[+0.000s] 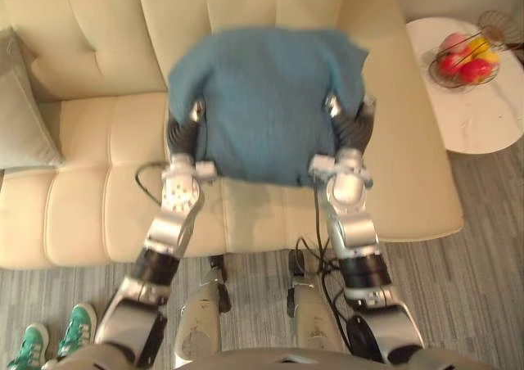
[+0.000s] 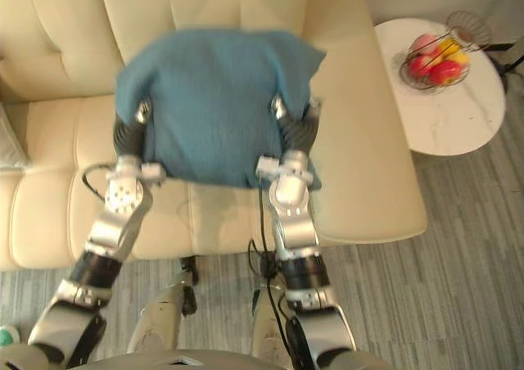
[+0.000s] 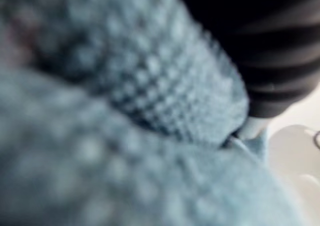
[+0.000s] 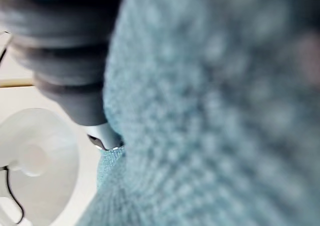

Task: Pick up cushions and gather them together orderly.

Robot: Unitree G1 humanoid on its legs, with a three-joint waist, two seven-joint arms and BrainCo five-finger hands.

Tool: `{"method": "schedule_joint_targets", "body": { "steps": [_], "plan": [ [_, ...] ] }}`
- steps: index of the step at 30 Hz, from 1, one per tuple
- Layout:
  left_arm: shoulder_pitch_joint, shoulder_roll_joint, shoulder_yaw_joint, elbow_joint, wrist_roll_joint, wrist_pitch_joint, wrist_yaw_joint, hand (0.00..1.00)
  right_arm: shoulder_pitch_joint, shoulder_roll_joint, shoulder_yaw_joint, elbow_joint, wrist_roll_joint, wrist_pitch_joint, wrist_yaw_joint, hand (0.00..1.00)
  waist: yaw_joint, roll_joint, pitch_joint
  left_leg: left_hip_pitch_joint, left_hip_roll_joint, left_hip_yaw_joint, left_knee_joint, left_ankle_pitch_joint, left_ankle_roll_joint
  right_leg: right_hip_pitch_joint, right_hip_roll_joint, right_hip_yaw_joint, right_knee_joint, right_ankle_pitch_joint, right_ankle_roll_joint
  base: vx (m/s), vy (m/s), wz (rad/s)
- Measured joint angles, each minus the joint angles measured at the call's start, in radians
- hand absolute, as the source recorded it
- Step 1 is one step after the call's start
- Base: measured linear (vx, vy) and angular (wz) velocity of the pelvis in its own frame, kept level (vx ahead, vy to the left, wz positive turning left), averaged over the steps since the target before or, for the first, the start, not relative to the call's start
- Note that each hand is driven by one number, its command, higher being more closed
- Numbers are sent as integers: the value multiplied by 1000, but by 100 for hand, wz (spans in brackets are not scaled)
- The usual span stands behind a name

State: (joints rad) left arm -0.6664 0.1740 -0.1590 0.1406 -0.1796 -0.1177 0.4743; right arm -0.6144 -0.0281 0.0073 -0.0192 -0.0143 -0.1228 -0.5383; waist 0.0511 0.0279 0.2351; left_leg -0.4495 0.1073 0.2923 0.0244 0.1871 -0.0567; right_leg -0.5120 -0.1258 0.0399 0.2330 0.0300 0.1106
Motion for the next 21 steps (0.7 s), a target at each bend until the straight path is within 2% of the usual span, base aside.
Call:
{"method": "schedule_joint_targets", "body": {
  "steps": [3, 4, 6, 7, 8, 9, 10, 11, 13, 14, 18, 19, 21],
  "plan": [
    [-211, 29, 10, 60, 38, -6, 30, 100, -164, 6, -59, 2, -51, 0, -62, 100, 6, 29, 22, -44, -4, -28, -40, 36, -9, -55, -6, -21, 17, 4, 5, -112, -30, 22],
    [-323, 54, 12, 92, 57, -10, 47, 100, -262, 4, -90, 20, -81, 0, -97, 100, 6, 31, 25, -81, -5, -46, -64, 63, -15, -102, -6, -29, 28, 11, 9, -86, -21, 16],
    [-414, 62, 25, 130, 80, -15, 60, 100, -354, -4, -114, 60, -114, 0, -133, 100, 7, 33, 32, -106, -4, -51, -93, 92, -18, -138, -4, -37, 32, 18, 12, -65, -30, 9],
    [-490, 62, 51, 176, 97, -17, 66, 100, -441, -6, -144, 117, -144, 0, -157, 100, 4, 35, 57, -117, -7, -61, -102, 127, -7, -153, -5, -42, 39, 21, 11, -39, -36, 8],
    [-533, 60, 60, 207, 104, -17, 68, 100, -490, -14, -159, 156, -151, 2, -172, 100, 4, 37, 70, -125, -8, -72, -102, 132, -8, -160, -6, -45, 40, 21, 12, -18, -43, 12],
    [-581, 54, 71, 242, 107, -17, 69, 100, -547, -24, -175, 195, -151, 14, -186, 0, 4, 39, 73, -149, -9, -79, -102, 136, -12, -182, -7, -49, 41, 21, 12, -7, -52, 12],
    [-627, 54, 88, 275, 107, -17, 70, 0, -602, -27, -185, 230, -151, 23, -202, 0, 4, 40, 75, -184, -9, -89, -102, 144, -19, -214, -8, -54, 45, 21, 12, 1, -54, 12],
    [-644, 53, 99, 286, 107, -16, 71, 0, -625, -27, -190, 245, -151, 25, -209, 0, 4, 40, 76, -202, -9, -100, -102, 150, -28, -231, -9, -56, 47, 21, 11, 10, -45, 12],
    [-702, 48, 143, 322, 106, -12, 81, 0, -709, -30, -218, 303, -149, 45, -230, 0, 8, 41, 103, -257, -10, -132, -102, 189, -83, -279, -14, -69, 55, 23, 9, 23, -59, 21],
    [-710, 40, 158, 325, 104, -10, 86, 0, -727, -33, -221, 320, -147, 53, -237, 0, 10, 42, 105, -277, -10, -139, -102, 199, -96, -294, -15, -77, 57, 23, 7, 22, -69, 24],
    [-760, 11, 237, 373, 80, 4, 109, 0, -824, -89, -220, 433, -94, 85, -232, 0, 28, 45, 125, -378, 1, -167, -102, 220, -79, -398, -9, -108, 103, 3, -11, 7, -48, 23],
    [-773, -14, 255, 390, 62, 13, 86, 0, -854, -218, -194, 515, 37, 88, -140, 0, 33, 46, 165, -494, -4, -191, -102, 230, -67, -528, -26, -146, 200, -42, -19, -1, -65, 53],
    [-761, -22, 270, 392, 43, 32, 83, 0, -854, -231, -175, 537, 59, 99, -119, 0, 29, 46, 189, -506, -11, -190, -102, 230, -67, -552, -34, -145, 228, -53, -21, -9, -60, 30]
  ]
}}
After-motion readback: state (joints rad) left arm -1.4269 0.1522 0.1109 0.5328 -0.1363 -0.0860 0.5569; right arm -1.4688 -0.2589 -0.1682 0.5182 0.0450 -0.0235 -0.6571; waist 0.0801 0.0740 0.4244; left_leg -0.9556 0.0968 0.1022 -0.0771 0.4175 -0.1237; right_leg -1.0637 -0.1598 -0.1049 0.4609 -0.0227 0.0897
